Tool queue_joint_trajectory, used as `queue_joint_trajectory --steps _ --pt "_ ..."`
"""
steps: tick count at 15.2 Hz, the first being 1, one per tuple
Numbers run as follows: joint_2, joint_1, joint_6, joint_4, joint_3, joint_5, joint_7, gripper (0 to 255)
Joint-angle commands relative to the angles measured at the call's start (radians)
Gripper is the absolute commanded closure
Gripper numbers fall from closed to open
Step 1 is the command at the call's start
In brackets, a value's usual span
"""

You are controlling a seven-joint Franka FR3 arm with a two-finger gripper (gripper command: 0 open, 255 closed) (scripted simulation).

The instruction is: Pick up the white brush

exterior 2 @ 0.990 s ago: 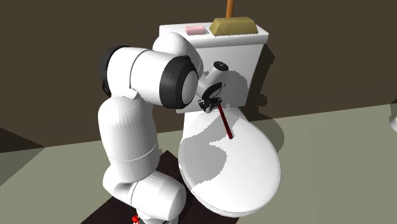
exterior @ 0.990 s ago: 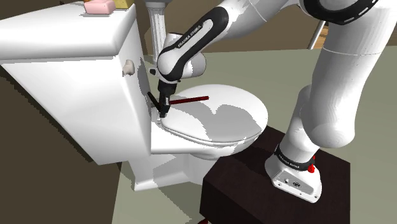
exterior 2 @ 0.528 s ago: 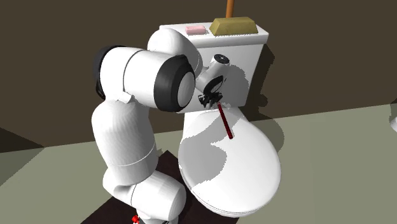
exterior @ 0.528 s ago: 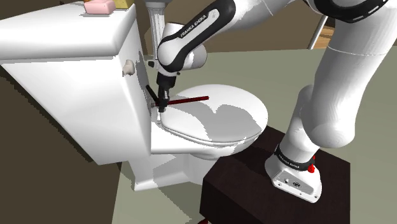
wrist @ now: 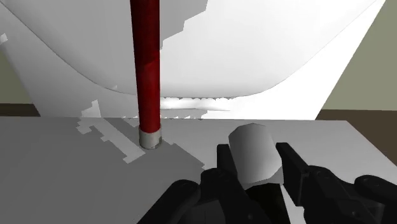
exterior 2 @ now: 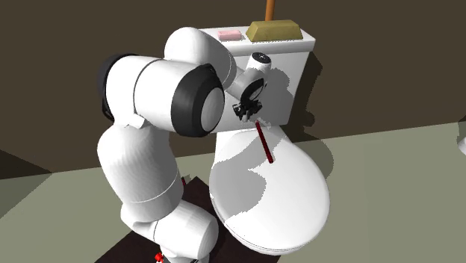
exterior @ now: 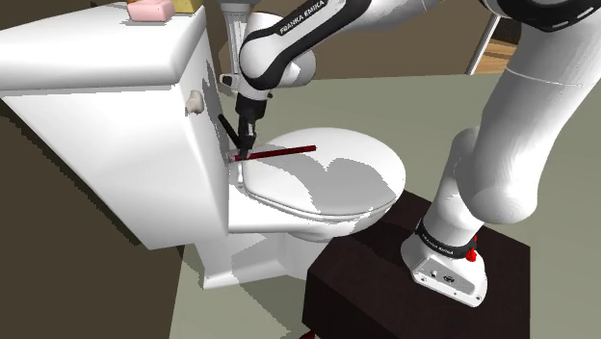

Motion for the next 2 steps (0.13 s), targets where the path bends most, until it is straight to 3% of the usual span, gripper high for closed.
queue_joint_trajectory --steps 1,2 --pt "-0.009 -0.001 -0.016 0.007 -0.001 -0.006 0.007 255" --pt "-0.009 -0.001 -0.016 0.007 -0.001 -0.006 0.007 255"
